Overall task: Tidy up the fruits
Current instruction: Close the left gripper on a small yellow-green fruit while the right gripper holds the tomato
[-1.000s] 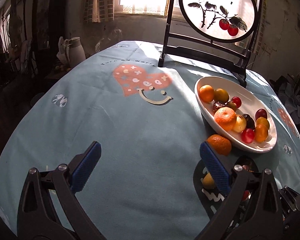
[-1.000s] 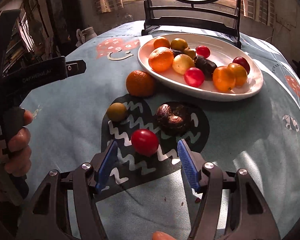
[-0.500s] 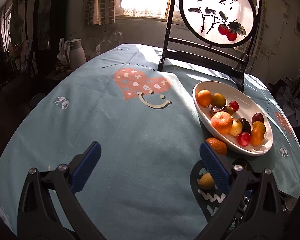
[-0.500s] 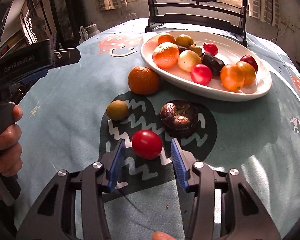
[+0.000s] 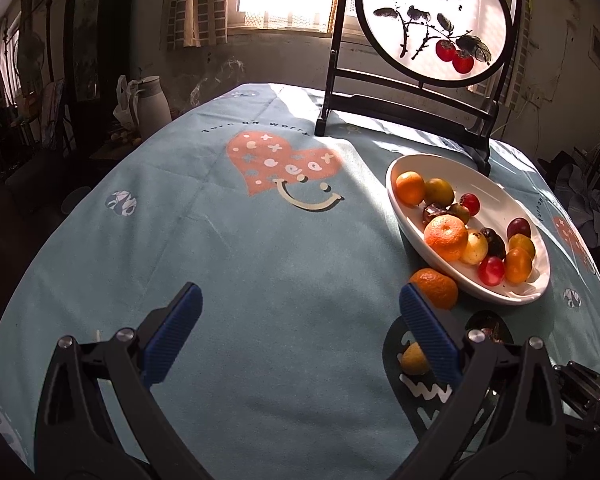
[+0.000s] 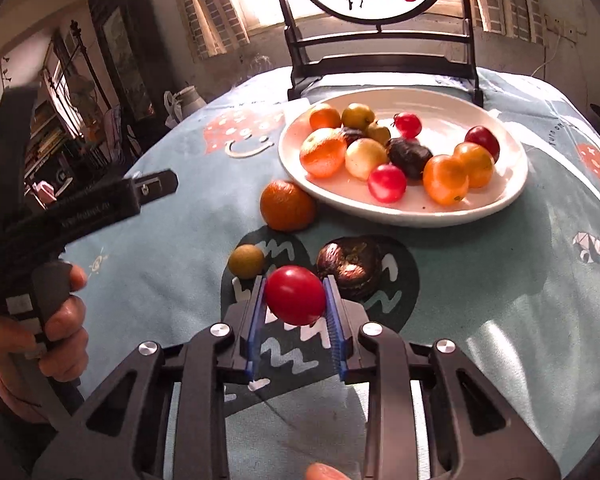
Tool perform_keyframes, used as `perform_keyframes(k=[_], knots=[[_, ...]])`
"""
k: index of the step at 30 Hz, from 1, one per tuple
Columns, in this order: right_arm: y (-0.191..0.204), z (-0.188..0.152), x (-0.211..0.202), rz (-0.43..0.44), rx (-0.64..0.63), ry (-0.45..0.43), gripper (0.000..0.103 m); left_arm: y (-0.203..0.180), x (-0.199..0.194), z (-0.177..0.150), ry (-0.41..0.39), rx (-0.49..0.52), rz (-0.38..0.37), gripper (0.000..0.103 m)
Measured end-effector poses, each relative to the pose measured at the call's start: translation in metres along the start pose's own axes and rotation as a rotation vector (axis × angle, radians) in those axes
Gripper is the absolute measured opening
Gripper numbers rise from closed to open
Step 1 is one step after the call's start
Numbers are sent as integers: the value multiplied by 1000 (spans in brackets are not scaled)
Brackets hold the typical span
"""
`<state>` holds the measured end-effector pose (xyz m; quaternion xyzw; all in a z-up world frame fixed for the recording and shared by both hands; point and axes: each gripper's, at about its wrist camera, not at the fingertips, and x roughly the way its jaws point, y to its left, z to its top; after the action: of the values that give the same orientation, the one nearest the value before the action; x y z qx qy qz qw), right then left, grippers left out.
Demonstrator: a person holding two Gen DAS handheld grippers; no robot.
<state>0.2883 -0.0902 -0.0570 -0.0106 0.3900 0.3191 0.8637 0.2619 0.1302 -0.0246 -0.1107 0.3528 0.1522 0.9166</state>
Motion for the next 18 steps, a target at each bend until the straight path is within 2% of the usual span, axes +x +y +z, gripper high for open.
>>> perform_keyframes(k=[3,6,9,12,14,18], knots=[[-14,7,-18,-74,34,-82,29,-14,-1,-4,2,62,-59,101],[-29,10,-22,-73,92,-89,29,-34,-2,-13,1,165,-91,99],[-38,10,-22,-70,123,-77,29,-49,1,-21,21,235,-109,93],[-40,9,-20,-72,126,-70,29,-57,8,-28,83,265,-181,74],[-40,8,-20,-72,130,-66,29,-62,13,-33,112,291,-192,61],[-41,7,-19,-71,135,-58,29,-68,17,-39,133,325,-208,58]])
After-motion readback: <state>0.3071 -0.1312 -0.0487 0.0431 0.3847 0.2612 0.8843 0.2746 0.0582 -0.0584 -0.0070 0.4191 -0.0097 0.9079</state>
